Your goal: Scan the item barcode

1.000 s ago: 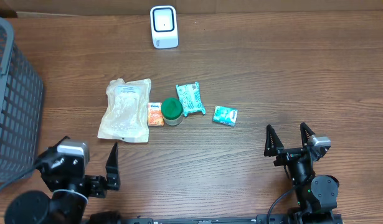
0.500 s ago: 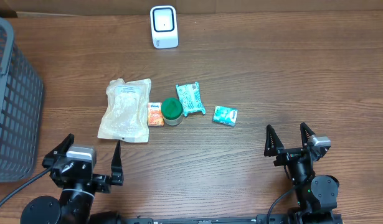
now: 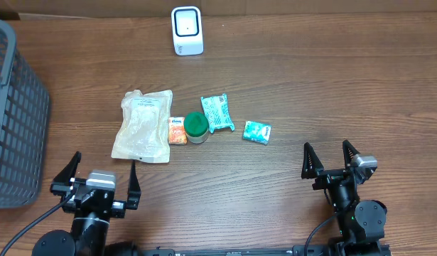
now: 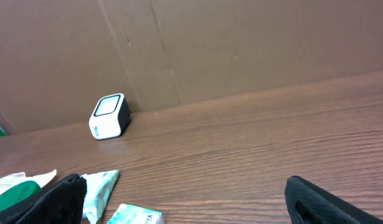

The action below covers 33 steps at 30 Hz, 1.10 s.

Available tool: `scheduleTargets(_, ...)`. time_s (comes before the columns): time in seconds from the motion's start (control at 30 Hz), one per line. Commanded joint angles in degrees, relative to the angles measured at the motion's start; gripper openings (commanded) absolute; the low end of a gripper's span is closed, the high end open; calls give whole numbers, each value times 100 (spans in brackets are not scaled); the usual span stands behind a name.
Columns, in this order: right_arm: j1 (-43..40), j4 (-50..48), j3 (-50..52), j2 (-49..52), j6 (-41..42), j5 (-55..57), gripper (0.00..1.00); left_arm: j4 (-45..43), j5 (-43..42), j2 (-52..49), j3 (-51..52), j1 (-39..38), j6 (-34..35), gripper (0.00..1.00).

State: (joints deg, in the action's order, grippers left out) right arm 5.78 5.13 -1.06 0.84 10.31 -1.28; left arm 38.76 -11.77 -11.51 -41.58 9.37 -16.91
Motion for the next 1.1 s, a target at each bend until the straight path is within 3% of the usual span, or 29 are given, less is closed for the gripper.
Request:
scheduleTargets(0.0, 37, -33, 59, -46, 13, -11, 100, -13, 44, 81, 31, 186, -501, 100)
scheduleTargets(0.2, 37, -33, 59, -46, 13, -11, 100, -11, 52, 79, 186, 420, -1054, 100)
scheduleTargets(1.07, 37, -33, 59, -46, 13, -11, 100, 26, -824, 70, 356, 577, -339, 100)
